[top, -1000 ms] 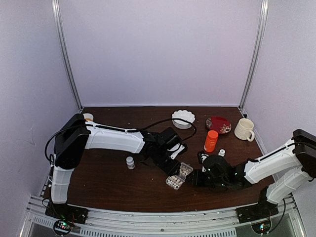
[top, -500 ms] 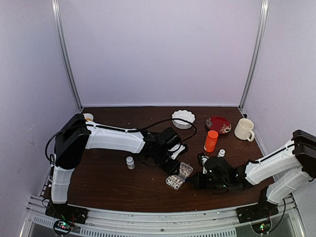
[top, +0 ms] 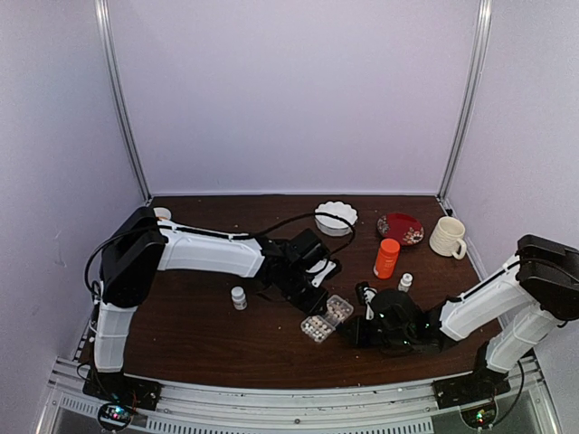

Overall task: Sort the pills into containers
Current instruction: Close the pill container at the center of the board, then reset both arms

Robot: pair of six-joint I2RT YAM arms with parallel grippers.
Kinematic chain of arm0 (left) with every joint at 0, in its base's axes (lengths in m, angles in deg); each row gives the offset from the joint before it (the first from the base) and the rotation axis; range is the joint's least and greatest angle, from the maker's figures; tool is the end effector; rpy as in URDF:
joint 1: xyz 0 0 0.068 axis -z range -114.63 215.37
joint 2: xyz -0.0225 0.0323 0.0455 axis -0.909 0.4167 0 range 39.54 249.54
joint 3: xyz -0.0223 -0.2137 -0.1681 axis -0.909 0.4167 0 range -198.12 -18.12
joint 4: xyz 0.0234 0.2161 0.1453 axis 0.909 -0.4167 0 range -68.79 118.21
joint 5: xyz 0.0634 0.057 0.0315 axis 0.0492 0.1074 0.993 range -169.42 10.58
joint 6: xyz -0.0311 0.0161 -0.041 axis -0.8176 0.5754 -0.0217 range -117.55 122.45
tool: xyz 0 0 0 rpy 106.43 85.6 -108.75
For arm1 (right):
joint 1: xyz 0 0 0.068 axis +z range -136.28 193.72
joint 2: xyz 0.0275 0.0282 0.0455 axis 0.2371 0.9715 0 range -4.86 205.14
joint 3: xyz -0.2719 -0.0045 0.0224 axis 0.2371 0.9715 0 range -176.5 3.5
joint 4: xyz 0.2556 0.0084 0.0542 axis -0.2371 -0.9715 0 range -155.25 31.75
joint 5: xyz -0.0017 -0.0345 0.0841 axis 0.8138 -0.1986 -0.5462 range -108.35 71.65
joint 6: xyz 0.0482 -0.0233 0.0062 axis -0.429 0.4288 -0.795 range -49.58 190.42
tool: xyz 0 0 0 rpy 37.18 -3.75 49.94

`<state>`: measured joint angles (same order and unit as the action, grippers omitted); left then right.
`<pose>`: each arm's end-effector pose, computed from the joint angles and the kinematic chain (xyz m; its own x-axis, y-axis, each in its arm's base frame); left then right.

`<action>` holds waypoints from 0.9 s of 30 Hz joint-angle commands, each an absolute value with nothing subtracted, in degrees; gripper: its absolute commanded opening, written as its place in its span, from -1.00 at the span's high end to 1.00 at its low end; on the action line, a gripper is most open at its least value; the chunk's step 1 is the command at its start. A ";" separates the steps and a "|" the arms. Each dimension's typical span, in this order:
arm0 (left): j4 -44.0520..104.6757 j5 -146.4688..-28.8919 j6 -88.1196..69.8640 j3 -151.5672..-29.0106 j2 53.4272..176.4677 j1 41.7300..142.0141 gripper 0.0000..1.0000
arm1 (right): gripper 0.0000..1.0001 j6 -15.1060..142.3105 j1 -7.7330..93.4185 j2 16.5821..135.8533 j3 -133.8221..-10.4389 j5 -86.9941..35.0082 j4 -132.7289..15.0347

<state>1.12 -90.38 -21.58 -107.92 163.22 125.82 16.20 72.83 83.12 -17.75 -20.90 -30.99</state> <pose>0.2191 -0.4000 0.1512 -0.7602 0.5301 -0.3756 0.6460 0.6787 -0.3495 0.1256 0.2130 0.1064 -0.9006 0.0731 -0.4285 -0.2469 0.7252 0.6428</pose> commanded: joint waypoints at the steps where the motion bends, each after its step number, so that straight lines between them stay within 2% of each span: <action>1: 2.94 -93.92 -22.63 -106.43 166.32 126.69 0.59 | 1.00 15.49 72.69 84.96 -16.54 -20.04 -27.89; 8: 4.34 -95.84 -24.00 -105.62 166.35 126.69 0.60 | 1.00 14.83 72.69 84.00 -15.20 -16.81 -25.60; 14: 2.46 -90.39 -22.80 -107.07 163.59 126.72 0.48 | 1.00 16.71 72.69 76.95 -13.58 -14.16 -30.15; 20: 1.06 -84.26 -21.27 -109.64 159.31 126.54 0.19 | 1.00 20.87 72.63 67.05 -13.90 -11.01 -41.17; 27: 0.77 -80.36 -19.41 -109.24 152.02 126.52 0.11 | 1.00 24.74 72.61 58.20 -15.10 -6.77 -49.52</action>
